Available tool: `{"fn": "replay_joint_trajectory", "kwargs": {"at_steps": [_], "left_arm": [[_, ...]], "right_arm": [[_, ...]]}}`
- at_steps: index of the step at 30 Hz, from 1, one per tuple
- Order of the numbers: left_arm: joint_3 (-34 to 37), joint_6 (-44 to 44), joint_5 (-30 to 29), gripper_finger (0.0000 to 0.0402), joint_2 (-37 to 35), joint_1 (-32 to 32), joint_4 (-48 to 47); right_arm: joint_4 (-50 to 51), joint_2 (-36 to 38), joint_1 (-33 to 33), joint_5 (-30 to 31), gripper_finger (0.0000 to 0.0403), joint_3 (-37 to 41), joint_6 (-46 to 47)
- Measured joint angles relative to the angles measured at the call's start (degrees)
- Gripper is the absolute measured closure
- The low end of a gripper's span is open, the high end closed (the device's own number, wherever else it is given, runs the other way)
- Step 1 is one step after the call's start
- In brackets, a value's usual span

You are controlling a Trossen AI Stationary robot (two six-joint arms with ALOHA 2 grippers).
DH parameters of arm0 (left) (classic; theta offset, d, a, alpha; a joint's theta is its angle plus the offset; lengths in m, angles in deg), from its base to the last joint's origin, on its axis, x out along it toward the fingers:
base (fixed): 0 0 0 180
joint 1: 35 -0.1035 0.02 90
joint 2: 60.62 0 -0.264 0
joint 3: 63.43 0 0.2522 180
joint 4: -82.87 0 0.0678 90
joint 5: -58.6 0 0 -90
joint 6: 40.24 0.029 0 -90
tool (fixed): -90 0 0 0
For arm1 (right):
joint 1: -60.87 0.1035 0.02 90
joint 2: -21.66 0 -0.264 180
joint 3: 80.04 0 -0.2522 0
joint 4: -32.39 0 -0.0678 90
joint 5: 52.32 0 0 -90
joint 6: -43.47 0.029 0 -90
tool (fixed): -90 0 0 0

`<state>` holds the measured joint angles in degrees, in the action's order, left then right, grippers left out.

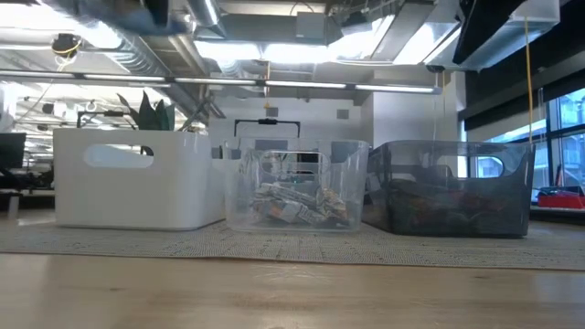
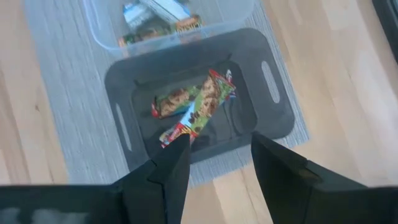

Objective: Pick and place Granola Bars by type
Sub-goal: Put the purple granola bar into the white bin

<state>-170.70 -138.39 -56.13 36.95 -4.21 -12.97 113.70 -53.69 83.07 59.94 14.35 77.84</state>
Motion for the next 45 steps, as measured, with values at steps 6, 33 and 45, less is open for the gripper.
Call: {"fn": "replay_joint_trajectory", "kwargs": {"at_steps": [6,33,45], "left_arm": [[0.0,5.6,-1.5,0.0295,0.1,-7.9,-5.8],[23.3,21.6,11.5,0.0295,0.8,-22.8,22.7],[23.8,22.4,11.8,0.0295,0.8,-22.7,23.0]], "right_arm": [[-3.1,0.0,-0.1,0.0,0.0229,0.0,0.2],[-4.0,0.0,0.0,0.0,0.0229,0.0,7.3],[-4.1,0.0,0.0,0.0,0.0229,0.0,7.6]]}}
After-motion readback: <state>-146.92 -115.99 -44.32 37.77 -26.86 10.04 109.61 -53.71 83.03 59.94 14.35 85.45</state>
